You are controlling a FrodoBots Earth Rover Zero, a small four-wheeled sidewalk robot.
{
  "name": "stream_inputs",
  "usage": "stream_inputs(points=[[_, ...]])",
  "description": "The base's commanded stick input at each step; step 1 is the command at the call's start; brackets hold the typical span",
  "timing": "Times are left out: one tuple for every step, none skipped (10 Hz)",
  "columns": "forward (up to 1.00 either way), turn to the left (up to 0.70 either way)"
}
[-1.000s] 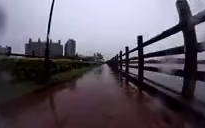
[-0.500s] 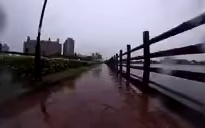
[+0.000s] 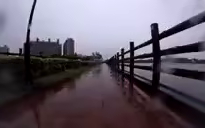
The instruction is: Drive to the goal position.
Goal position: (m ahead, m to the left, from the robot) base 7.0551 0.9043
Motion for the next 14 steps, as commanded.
stream_inputs(points=[[1.0,0.0],[1.0,0.23],[1.0,0.19],[1.0,0.0],[1.0,0.0],[1.0,0.0],[1.0,0.0],[1.0,0.0],[1.0,0.0],[1.0,0.0],[1.0,0.0],[1.0,0.0],[1.0,0.0],[1.0,0.0]])
